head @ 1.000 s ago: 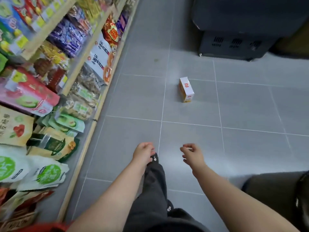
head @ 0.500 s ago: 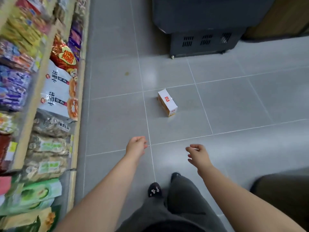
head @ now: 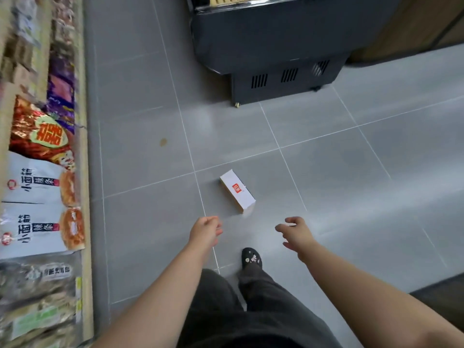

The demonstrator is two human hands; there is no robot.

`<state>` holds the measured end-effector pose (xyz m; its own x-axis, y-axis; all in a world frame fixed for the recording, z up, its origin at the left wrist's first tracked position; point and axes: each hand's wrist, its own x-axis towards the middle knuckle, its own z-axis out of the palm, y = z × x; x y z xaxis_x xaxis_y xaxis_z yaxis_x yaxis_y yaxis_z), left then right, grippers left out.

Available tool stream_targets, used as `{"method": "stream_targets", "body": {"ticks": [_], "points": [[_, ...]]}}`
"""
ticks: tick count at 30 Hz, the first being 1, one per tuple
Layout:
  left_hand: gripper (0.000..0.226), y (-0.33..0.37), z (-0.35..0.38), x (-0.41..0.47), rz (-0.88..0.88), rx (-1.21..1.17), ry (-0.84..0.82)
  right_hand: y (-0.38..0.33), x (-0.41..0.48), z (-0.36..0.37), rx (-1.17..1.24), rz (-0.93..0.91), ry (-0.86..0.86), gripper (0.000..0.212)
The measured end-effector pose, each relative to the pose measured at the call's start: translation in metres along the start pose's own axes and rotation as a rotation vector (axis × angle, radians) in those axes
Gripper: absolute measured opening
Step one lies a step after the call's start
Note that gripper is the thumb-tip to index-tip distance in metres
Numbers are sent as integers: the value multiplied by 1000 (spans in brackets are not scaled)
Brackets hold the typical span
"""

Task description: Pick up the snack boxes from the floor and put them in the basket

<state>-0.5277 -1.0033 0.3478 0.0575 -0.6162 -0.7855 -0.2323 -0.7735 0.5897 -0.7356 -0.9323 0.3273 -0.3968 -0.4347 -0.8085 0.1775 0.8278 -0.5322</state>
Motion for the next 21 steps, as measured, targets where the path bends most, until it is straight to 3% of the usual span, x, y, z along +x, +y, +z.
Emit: {"method": "stream_targets", "body": {"ticks": [5,9,12,17,21], "points": [[22,52,-3,63,-52,48,-49,-72,47,27,45,4,37,46],[25,90,-7,128,-84,242,-142,-89,90,58,118,68,96,52],[32,119,-10,198,21,496,-156,-83,134,87,127,112,184,61],[54,150,11,303,138,878,-384,-65,198,127,70,157,229,70],[70,128,57,395,284,1076,-500,-27,286,165,-4,131,218,77]]}}
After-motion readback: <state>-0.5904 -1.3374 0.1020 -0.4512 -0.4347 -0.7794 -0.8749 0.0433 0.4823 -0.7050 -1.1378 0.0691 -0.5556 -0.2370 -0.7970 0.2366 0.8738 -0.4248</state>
